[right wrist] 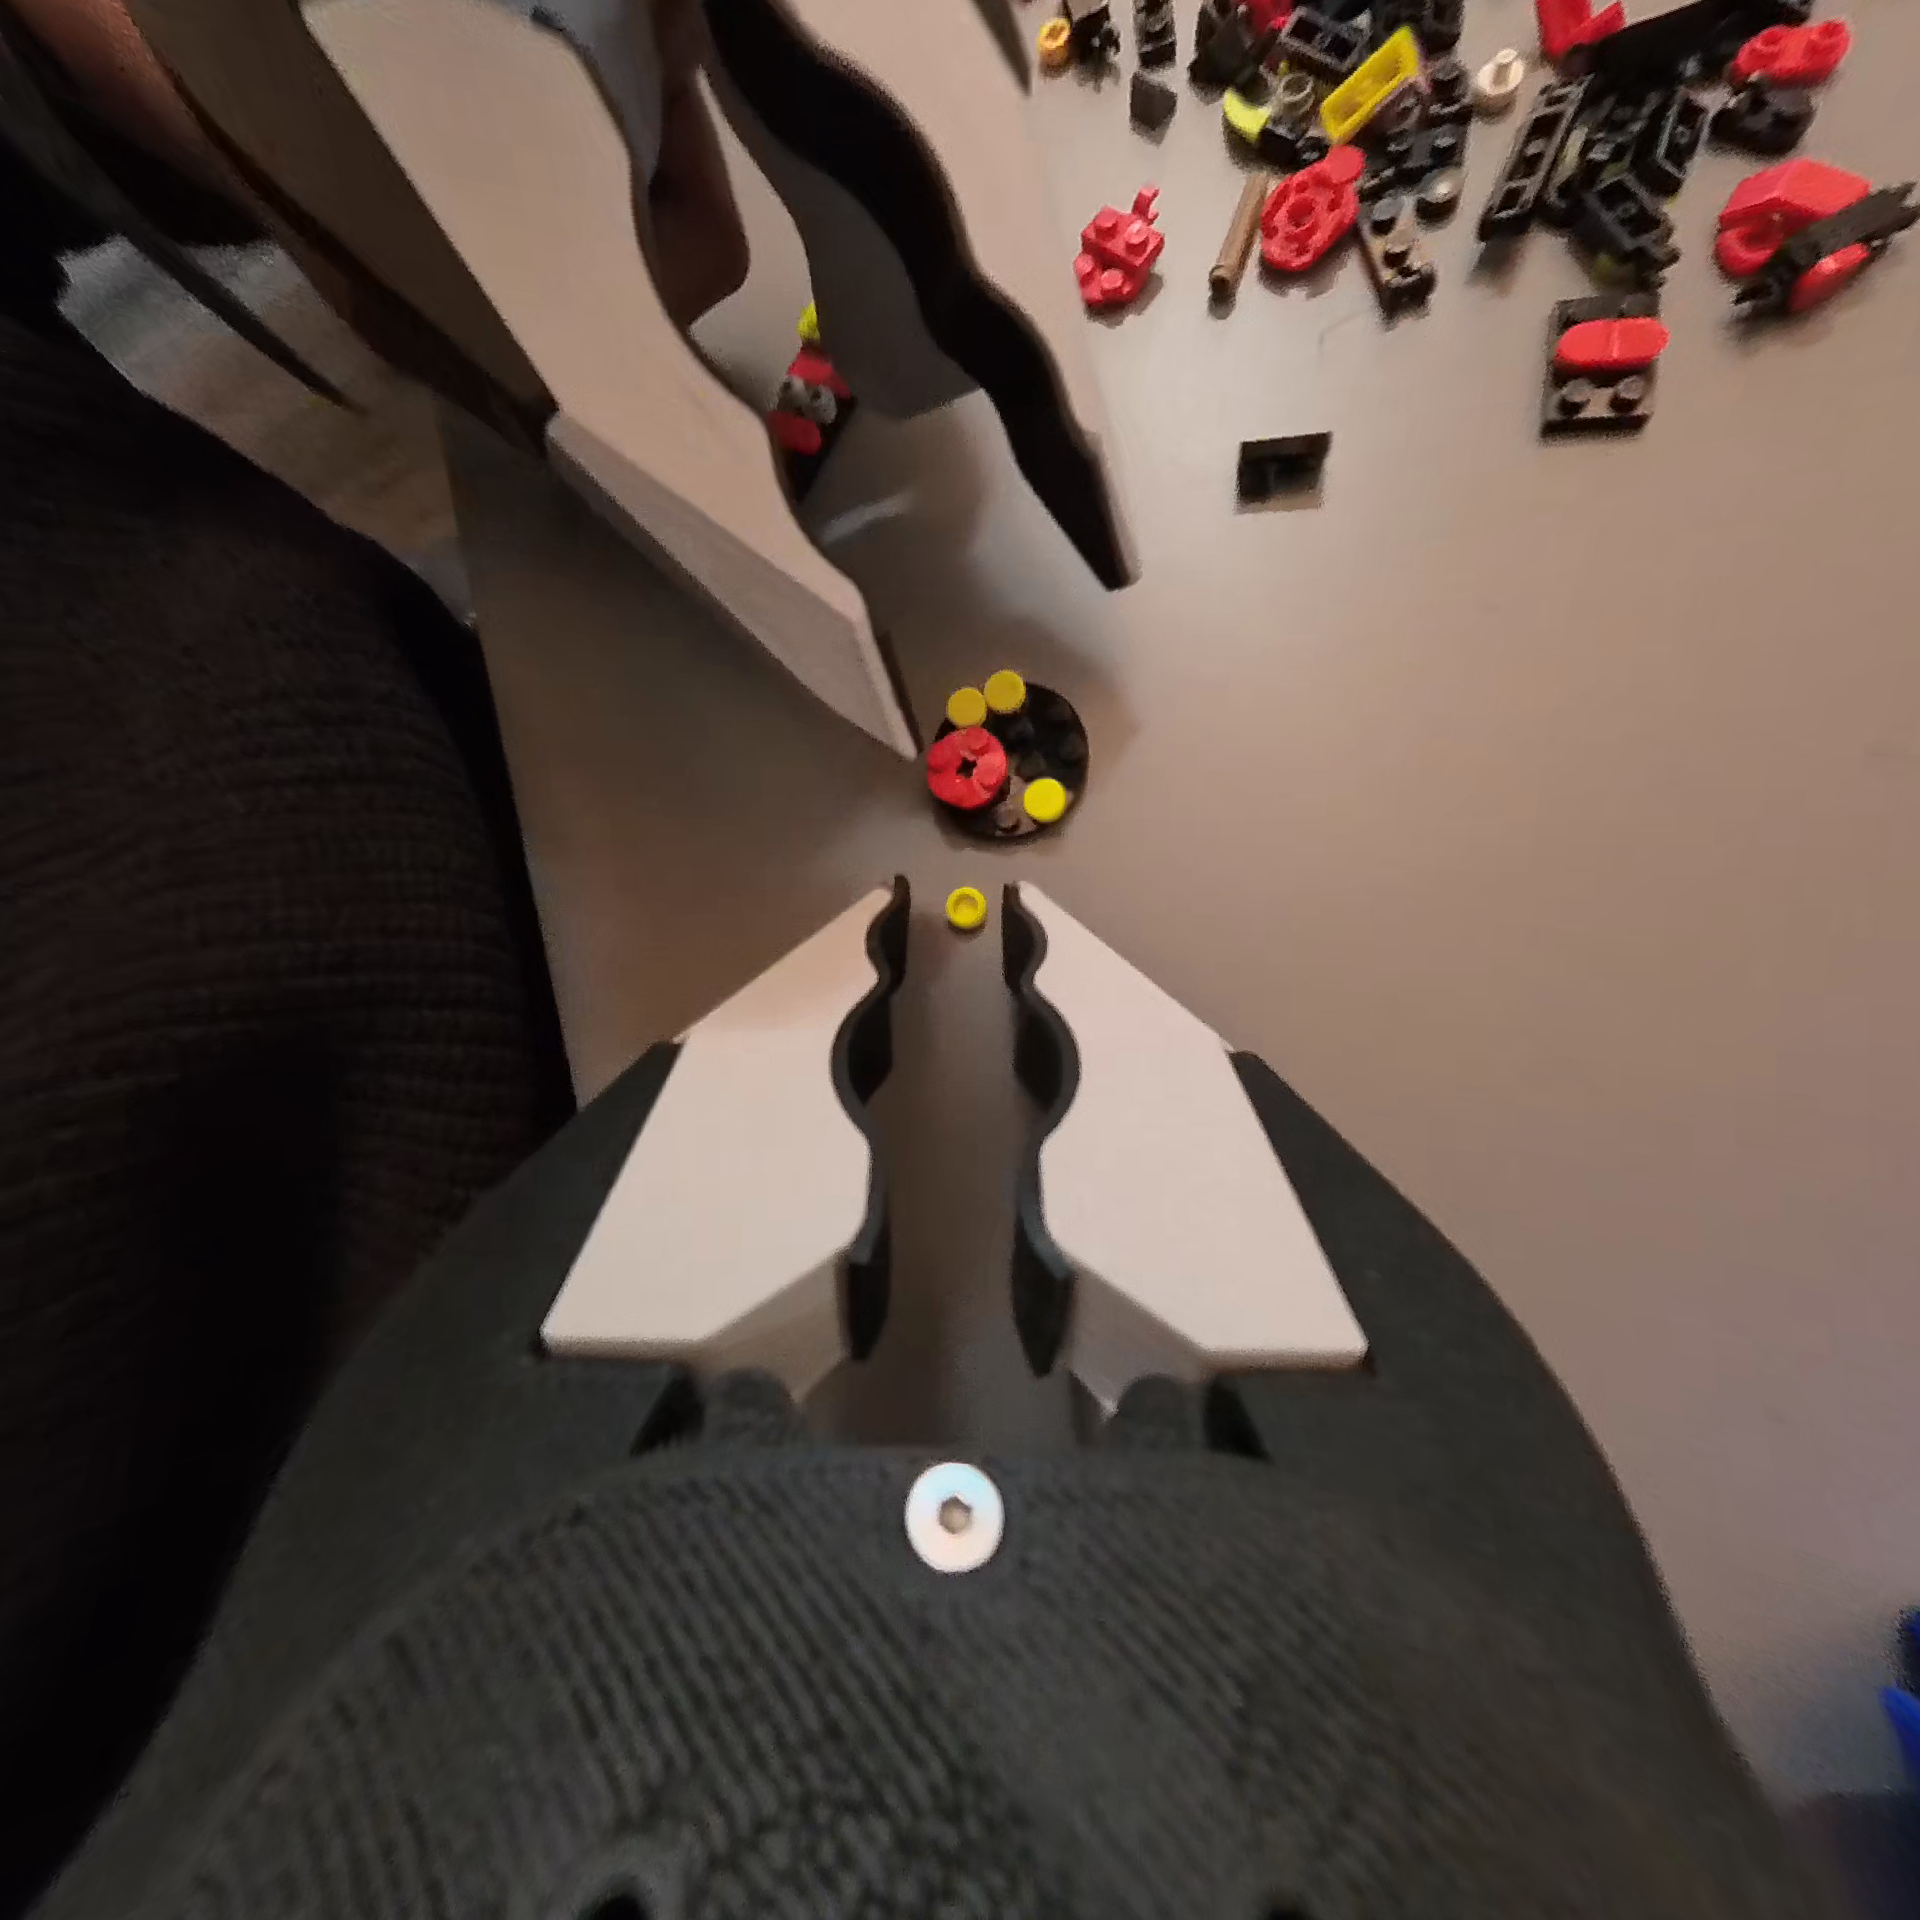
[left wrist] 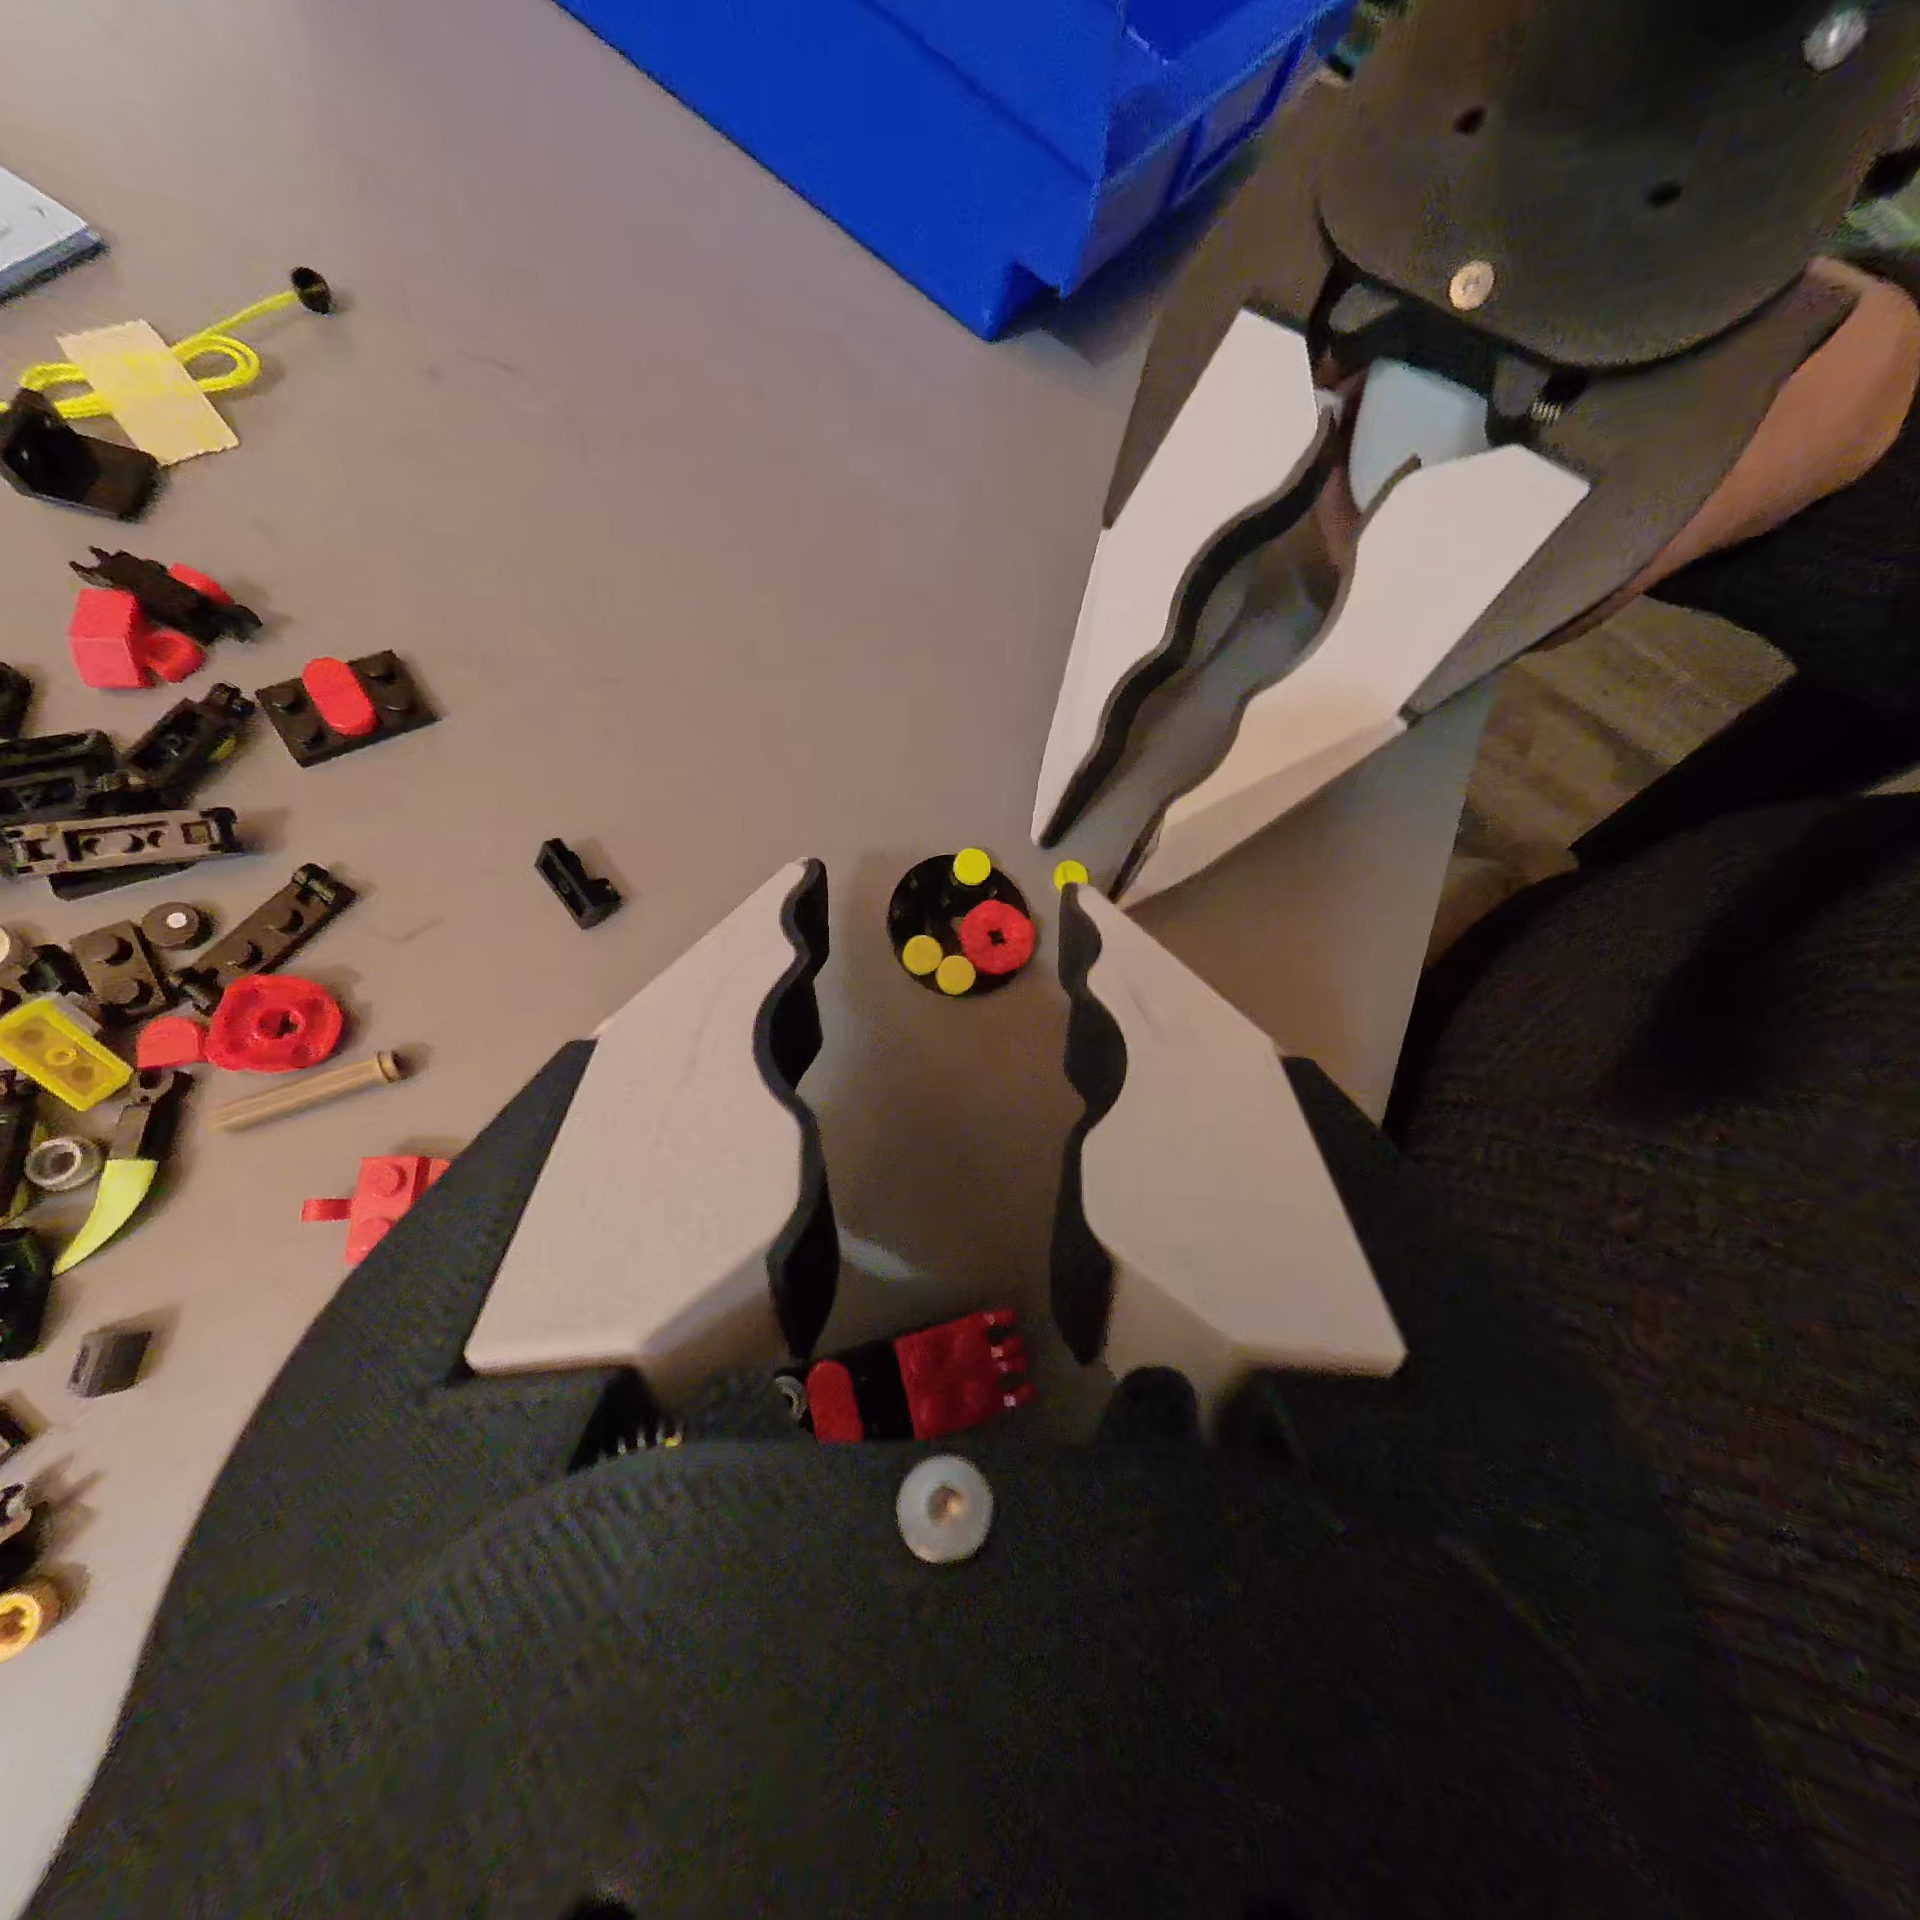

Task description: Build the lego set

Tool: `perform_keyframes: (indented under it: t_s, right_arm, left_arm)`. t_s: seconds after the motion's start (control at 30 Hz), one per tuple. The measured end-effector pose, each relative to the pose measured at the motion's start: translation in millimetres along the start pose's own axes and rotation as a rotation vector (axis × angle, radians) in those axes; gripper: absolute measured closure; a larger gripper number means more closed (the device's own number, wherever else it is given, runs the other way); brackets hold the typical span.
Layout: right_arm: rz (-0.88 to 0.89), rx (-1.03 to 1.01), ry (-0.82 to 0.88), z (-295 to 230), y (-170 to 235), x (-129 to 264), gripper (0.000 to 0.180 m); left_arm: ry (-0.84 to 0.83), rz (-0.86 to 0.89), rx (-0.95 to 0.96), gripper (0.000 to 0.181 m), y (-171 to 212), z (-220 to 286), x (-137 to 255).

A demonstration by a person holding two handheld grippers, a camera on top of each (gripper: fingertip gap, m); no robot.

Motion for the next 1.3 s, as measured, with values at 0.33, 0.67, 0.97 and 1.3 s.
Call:
perform_keyframes:
  t_s: [0.33,0.67,0.97,1.3]
  right_arm:
    - [0.007,0.114,0.101,-5,-6,6,0.174]
    - [0.539,-0.406,-0.447,14,-10,44,0.174]
    - [0.57,-0.484,-0.625,6,-13,38,0.174]
    - [0.59,-0.553,-0.661,7,-13,35,0.175]
  left_arm:
    - [0.043,0.053,-0.029,0.14,-4,5,4]
    - [0.243,0.292,-0.228,0.164,-18,32,32]
    - [0.227,0.336,-0.368,0.173,-16,46,34]
    - [0.206,0.348,-0.377,0.18,-16,46,34]
Point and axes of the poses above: each gripper's, where its closed fingertips meet, x back along the fingers, y out of its underside, z = x × y across the jaws, the point moved 9 cm from there along x, back along the fingers, and after that the axes turned 6 degrees about x, right-handed, at the moved point
